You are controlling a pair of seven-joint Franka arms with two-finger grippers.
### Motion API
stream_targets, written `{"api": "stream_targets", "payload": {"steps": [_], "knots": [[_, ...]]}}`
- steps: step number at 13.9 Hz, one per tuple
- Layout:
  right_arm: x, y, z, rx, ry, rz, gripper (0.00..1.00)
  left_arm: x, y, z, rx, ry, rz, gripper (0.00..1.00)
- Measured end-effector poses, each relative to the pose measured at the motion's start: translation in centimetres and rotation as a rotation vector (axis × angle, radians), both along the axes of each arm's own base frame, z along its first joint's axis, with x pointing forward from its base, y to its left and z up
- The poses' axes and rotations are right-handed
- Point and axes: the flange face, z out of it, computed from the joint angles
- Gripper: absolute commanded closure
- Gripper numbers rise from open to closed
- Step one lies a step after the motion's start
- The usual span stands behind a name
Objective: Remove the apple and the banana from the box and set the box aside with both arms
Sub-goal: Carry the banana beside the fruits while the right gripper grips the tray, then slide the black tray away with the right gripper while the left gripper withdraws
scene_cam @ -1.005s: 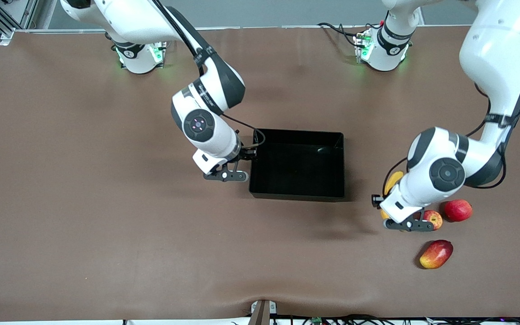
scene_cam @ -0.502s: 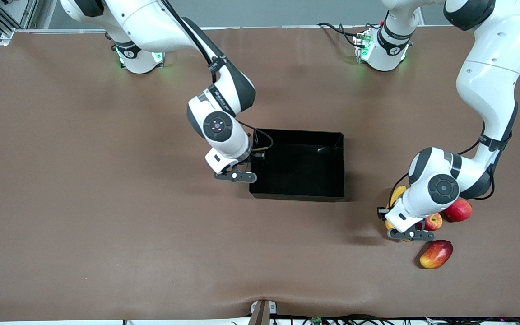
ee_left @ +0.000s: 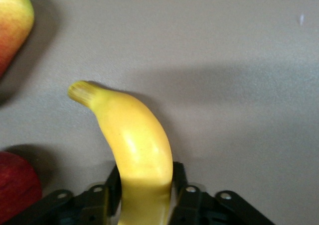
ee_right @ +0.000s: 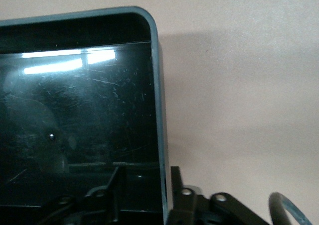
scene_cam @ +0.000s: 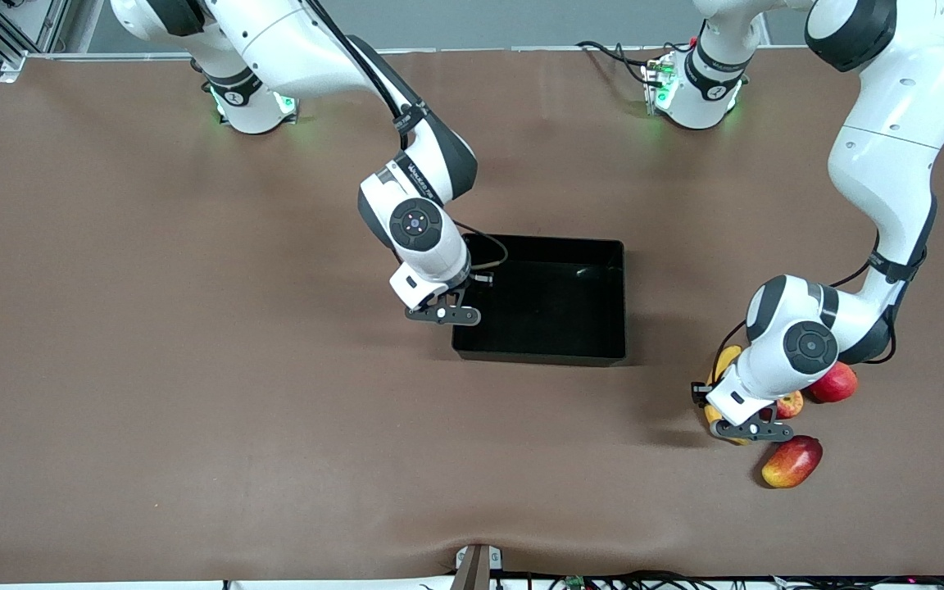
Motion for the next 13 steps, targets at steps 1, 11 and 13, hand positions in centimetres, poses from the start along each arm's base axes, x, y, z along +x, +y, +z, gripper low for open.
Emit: {"api": "stream_targets", "payload": {"steps": [1, 11, 13], "knots": [[0.0, -0.1, 0.0, -0.002, -0.001, 0.000, 1.00, 0.4, 0.3, 0.8, -0.001, -0.014, 0.006, 0.00], [6.0, -7.4, 7.5, -0.022, 0.070, -0.042, 1.00, -4.6, -0.9, 32.3, 0.060, -0.049, 0.152, 0.00], [7.9, -12.5, 11.8, 0.003, 0.100, -0.029, 1.00, -6.6, -0.4, 36.0, 0.062, -0.044, 0.184, 0.00]]}}
